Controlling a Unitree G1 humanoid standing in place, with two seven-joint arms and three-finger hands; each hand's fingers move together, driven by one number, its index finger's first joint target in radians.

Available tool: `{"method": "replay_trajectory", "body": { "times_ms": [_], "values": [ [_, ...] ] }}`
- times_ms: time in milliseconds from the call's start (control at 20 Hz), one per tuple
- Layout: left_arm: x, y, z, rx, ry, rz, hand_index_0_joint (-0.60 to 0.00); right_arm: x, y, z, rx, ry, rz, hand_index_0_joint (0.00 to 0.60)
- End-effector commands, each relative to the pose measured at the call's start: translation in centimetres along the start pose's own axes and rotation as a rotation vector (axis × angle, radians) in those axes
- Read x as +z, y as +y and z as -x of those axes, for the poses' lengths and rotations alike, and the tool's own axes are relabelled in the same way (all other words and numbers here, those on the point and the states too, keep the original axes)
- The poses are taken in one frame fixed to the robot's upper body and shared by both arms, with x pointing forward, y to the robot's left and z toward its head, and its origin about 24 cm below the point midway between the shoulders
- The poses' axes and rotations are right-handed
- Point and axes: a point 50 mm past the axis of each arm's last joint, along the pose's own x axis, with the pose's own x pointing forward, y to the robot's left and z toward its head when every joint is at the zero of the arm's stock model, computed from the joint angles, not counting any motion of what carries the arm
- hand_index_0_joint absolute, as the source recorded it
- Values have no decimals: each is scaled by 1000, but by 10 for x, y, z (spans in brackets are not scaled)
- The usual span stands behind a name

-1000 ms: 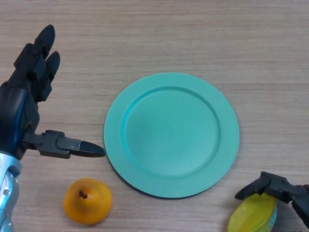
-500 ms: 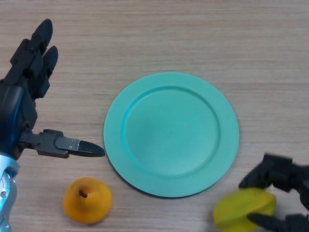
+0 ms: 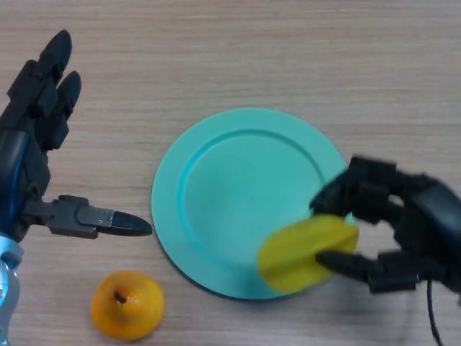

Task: Pick up the yellow starfruit and place it on the plate

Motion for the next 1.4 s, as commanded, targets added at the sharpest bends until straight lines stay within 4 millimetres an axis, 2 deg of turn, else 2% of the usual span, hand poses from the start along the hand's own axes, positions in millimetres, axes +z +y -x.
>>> {"method": "replay_trajectory", "body": {
  "times_ms": [50,200,450,700,750,800,850,950,1200,1400],
  "values": [
    [32,14,2,39,-188,-63,0,23,3,-10,3,-159,11,600],
    [33,15,2,42,-189,-61,0,18,7,-26,-9,-150,23,600],
    [32,17,1,47,-193,-65,0,2,6,-52,-134,-142,46,600],
    [32,17,1,51,-201,-64,0,-11,13,-54,-166,-33,-21,600],
    [33,17,1,51,-202,-64,0,-11,13,-54,-167,-32,-15,449],
    [33,17,1,50,-203,-64,0,-11,12,-55,-170,-31,-7,350],
    [33,17,1,50,-203,-63,0,-12,12,-56,-181,-27,11,199],
    [34,17,-1,49,-205,-59,0,-12,7,-59,-232,-19,0,0],
    [34,16,-1,51,-213,-39,0,1,-5,-56,-317,-95,-12,0],
    [32,18,-2,27,-200,-4,0,23,-21,-38,-370,-161,-29,0]
  ]
}}
